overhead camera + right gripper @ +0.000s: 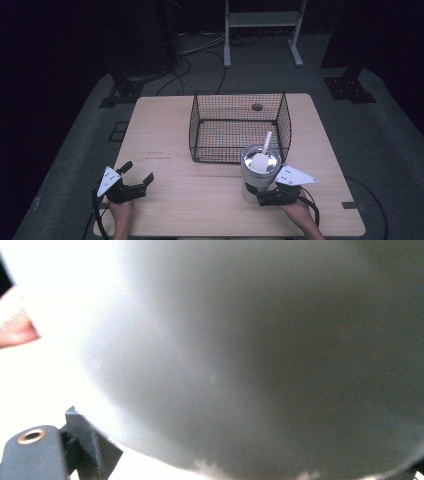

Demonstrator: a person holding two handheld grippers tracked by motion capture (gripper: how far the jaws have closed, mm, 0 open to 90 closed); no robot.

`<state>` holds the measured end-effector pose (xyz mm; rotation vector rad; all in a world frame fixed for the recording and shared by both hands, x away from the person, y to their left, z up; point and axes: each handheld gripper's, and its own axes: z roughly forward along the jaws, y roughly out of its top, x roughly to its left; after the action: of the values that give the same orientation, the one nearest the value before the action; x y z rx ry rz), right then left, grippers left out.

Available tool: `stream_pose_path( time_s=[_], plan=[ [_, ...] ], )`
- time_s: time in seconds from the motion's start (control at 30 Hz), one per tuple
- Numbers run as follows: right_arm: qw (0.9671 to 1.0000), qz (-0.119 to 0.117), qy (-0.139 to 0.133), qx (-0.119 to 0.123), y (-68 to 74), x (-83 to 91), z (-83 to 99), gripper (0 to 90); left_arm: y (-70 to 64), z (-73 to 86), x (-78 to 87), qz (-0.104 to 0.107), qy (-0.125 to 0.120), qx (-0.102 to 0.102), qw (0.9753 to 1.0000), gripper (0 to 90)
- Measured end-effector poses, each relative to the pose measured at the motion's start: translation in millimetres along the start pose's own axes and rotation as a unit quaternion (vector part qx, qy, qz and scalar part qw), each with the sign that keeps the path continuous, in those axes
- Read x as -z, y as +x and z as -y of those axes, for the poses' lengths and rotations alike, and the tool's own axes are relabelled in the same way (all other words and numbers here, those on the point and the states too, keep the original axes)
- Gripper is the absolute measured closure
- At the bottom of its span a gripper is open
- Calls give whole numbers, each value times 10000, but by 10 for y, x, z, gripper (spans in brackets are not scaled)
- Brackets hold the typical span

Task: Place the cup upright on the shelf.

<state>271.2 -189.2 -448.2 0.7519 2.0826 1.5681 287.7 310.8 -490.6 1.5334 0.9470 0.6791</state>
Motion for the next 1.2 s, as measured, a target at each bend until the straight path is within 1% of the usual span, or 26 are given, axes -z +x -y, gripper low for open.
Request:
stream_pose_path(
  time_s=[0.07,0.13,0.17,0.23,0.4,0.5,0.63,0.77,0.9,1.07,1.2],
  plan=[
    [10000,-65,-36,-4,-5,-12,-43,94,-3,1,-1,6,-11,8,10000,0],
    [10000,-77,-48,9,-6,-19,-66,94,-2,1,1,9,-7,-1,10000,0],
    [9998,-161,-78,-7,-12,-33,-122,94,-3,2,0,17,-33,22,10000,0],
    [9997,-209,-84,-16,-12,-40,-170,94,-2,1,0,10,-33,32,10000,0],
    [9996,-270,-115,54,-15,-60,-299,94,0,1,-1,-9,-44,68,10000,0],
    [9994,-304,-129,100,-20,-83,-392,94,1,2,1,5,-53,54,10000,0],
    [9991,-370,-171,103,-30,-108,-496,94,-2,2,-1,4,-64,74,10000,0],
    [9990,-372,-199,139,-48,-130,-598,94,-1,2,-1,0,-68,85,9999,0],
    [9989,-376,-231,157,-86,-163,-689,94,-2,1,-1,6,-37,23,10000,0],
    [9988,-361,-245,199,-136,-219,-802,94,-3,1,-2,3,-46,39,10000,0],
    [9987,-366,-306,161,-163,-262,-904,94,-3,2,-2,5,-59,42,10000,0]
  ],
)
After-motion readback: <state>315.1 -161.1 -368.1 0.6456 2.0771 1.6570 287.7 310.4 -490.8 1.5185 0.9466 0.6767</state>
